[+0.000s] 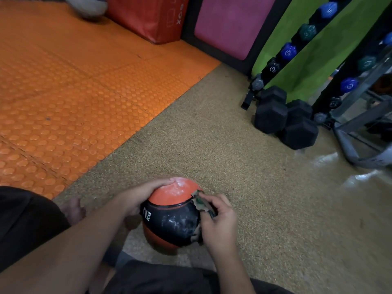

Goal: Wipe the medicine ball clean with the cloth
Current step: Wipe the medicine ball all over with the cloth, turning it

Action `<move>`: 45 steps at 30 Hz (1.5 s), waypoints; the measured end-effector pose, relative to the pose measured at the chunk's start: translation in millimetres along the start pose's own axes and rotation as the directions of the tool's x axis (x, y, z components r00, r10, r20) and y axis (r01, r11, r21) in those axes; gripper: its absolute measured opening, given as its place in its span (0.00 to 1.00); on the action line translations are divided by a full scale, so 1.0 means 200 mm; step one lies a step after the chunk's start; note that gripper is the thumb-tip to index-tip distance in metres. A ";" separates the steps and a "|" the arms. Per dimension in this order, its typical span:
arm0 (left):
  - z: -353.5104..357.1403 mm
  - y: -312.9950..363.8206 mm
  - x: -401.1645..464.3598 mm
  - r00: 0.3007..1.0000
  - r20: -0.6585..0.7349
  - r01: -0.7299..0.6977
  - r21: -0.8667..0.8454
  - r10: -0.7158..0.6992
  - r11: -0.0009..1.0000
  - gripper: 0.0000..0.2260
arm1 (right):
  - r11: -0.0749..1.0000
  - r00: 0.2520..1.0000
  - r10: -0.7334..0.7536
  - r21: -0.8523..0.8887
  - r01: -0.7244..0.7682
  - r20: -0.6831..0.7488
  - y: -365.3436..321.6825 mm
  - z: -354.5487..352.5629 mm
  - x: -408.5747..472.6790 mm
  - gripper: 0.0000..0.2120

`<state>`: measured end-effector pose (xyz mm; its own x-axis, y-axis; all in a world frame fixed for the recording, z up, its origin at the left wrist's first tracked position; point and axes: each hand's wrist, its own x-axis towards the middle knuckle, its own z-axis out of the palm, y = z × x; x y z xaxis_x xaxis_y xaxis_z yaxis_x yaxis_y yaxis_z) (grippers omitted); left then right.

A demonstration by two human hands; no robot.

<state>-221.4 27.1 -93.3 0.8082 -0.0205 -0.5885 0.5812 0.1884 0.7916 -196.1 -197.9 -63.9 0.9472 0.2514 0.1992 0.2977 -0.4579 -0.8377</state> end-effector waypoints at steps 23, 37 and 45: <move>-0.02 0.04 0.02 0.962 -0.114 -0.188 0.376 0.247 0.907 0.34 | 0.962 0.971 -0.237 -0.134 0.237 0.014 -0.04 0.12 -0.08 0.20; -0.12 0.05 -0.02 0.977 -0.021 -0.193 0.320 0.211 0.928 0.38 | 0.997 0.995 0.074 0.016 -0.074 -0.060 0.01 0.13 -0.07 0.18; -0.14 0.04 -0.01 0.980 -0.043 -0.179 0.250 0.195 0.952 0.33 | 0.918 0.944 -0.325 -0.225 0.327 0.046 0.00 0.16 -0.02 0.24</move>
<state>-220.0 55.3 -90.1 0.9013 0.0587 -0.4291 0.4324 -0.0623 0.8995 -204.3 -172.6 -80.7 0.7922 0.4254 0.4375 0.6099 -0.5300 -0.5892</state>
